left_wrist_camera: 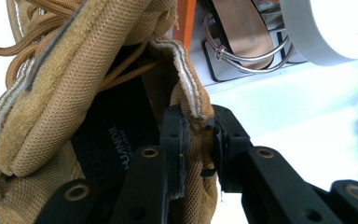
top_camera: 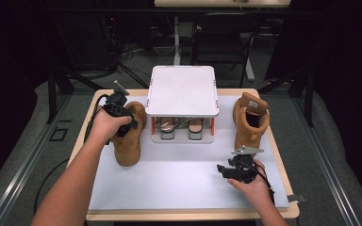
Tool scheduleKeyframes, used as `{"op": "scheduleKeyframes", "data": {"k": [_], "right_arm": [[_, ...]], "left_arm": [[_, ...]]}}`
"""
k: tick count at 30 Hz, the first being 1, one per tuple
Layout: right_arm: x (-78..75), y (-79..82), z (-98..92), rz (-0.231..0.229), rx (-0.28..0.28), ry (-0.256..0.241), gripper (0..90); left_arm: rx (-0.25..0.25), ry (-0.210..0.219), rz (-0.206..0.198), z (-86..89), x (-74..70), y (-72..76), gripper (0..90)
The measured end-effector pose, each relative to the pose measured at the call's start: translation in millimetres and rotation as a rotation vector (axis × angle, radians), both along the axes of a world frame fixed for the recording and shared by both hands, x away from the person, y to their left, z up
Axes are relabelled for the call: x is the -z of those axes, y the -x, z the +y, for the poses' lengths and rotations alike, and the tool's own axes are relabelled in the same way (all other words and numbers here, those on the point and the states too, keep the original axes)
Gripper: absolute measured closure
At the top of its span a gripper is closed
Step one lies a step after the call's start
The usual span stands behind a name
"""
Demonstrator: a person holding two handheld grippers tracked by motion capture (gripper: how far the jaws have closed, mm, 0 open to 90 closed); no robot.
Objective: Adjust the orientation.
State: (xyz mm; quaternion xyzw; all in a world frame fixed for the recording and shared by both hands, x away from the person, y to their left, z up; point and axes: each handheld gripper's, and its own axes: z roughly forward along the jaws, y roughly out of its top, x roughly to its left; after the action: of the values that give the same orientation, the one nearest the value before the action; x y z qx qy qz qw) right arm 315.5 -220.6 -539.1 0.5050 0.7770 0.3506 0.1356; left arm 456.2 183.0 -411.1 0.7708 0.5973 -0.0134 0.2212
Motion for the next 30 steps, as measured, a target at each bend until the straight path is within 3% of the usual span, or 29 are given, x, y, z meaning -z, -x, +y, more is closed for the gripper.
{"op": "scheduleKeyframes", "data": {"k": [4,8,12,19,22,30], "right_arm": [[-5.6,-3.9,1.2,0.067,-0.009,0.017,44.7],[-15.9,-9.1,0.9,0.102,-0.004,0.065,45.3],[-29.7,-17.4,-1.6,0.153,-0.009,0.097,48.9],[-49.5,-35.4,1.2,0.280,-0.012,0.179,54.4],[-59.2,-45.5,2.5,0.351,-0.043,0.217,55.1],[-77.3,-64.6,6.5,0.422,-0.043,0.279,55.8]], "left_arm": [[-0.001,-0.001,-0.004,0.9,-0.9,0.7,72.5],[0.008,-0.005,-0.006,-0.4,-0.5,1.5,68.5],[0.026,-0.028,0.020,-3.9,3.6,2.4,65.5],[0.025,-0.044,0.023,-6.3,5.7,0.4,65.1],[0.020,-0.042,0.027,-6.8,5.4,-0.1,64.9],[0.016,-0.041,0.029,-7.4,5.6,-1.5,62.7]]}}
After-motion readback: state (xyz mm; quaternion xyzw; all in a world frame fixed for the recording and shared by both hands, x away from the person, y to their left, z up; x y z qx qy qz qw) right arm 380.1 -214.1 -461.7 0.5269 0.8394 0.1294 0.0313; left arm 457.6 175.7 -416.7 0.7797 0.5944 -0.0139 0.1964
